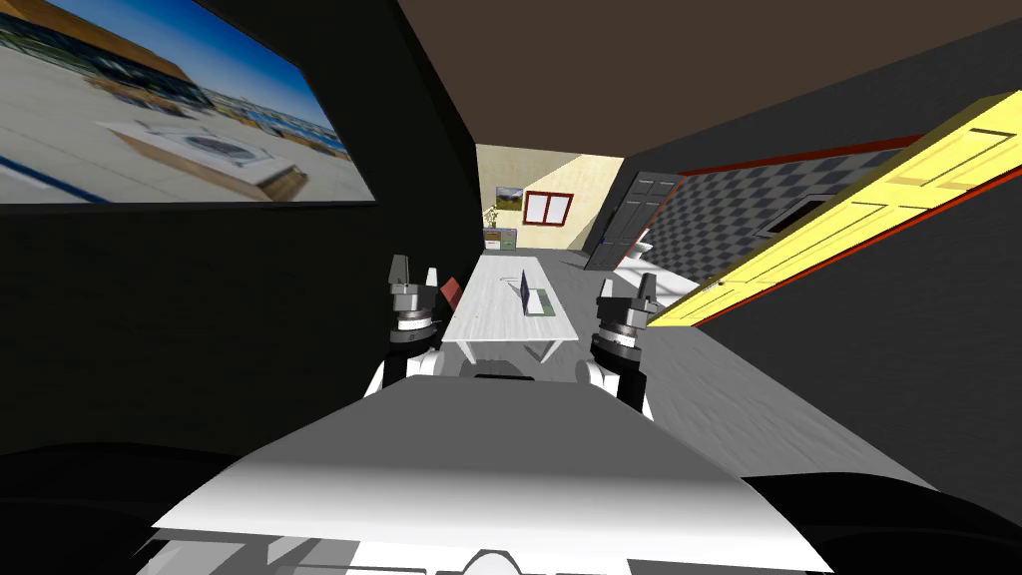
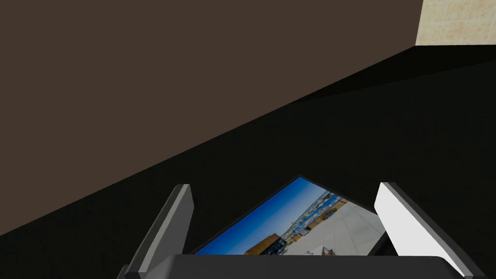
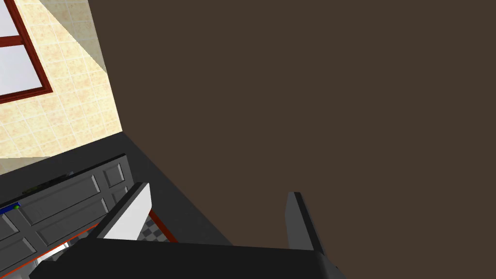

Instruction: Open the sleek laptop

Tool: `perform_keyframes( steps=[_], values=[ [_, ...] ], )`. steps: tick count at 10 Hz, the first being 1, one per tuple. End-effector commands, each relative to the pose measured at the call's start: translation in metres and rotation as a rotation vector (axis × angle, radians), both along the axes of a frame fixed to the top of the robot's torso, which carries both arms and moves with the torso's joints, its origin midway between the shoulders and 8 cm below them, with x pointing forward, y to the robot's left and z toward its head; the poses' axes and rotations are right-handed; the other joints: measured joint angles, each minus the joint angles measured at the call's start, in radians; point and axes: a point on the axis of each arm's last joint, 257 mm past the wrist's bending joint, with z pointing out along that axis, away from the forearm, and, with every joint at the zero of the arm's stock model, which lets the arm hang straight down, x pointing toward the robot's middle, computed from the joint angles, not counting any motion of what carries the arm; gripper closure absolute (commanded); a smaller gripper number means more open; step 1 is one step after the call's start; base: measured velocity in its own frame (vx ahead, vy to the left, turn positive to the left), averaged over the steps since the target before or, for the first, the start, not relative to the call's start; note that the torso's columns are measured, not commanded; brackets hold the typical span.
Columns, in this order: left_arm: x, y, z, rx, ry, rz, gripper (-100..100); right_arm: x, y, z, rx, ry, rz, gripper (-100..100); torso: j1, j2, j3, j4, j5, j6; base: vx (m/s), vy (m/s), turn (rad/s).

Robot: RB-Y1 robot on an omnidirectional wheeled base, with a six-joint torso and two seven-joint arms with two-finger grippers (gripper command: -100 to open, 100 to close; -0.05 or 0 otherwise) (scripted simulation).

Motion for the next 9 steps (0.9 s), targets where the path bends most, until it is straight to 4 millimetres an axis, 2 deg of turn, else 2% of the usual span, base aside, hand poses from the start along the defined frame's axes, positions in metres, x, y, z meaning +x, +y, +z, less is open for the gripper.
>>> perform_keyframes(
  steps=[1,9],
  values=[
    [0.0,0.0,0.0,0.0,0.0,0.0,0,0.0,0.0,0.0,0.0,0.0,0.0,0,0.0,0.04,-0.082,0.041,0.0,0.0,0.0,0.0,0.0],
    [-0.0001,0.0,0.0002,0.0,0.0,0.0,0,-0.0001,0.0,0.0002,0.0,0.0,0.0,0,0.0,0.618,-1.234,0.617,0.0,0.0,0.0,0.0,0.0]
  ],
)
